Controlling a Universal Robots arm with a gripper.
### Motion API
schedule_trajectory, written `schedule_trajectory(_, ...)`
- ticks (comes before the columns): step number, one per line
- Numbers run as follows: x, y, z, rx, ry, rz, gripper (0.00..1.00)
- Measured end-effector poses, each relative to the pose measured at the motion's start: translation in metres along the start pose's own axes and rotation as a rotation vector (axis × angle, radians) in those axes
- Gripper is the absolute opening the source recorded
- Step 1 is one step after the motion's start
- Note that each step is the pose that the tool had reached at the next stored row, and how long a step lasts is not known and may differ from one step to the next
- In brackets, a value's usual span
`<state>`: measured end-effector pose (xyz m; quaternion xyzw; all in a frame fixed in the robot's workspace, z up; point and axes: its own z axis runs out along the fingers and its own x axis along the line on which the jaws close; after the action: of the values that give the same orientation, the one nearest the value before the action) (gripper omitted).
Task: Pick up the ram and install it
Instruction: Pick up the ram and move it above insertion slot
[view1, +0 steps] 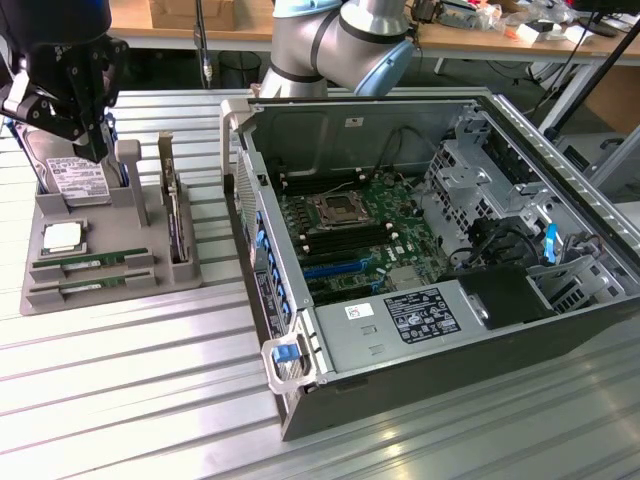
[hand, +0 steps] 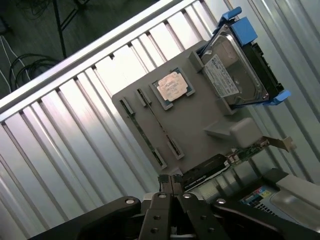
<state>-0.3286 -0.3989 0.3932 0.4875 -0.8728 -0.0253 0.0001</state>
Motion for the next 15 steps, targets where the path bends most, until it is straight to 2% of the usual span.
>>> schedule_trajectory(1, 0.0, 0.0, 0.0, -0.0008, 0.0015, -0.033, 0.11)
schedule_trajectory(15, 0.0, 0.0, 0.0, -0.0043, 0.0077, -0.175, 0.11)
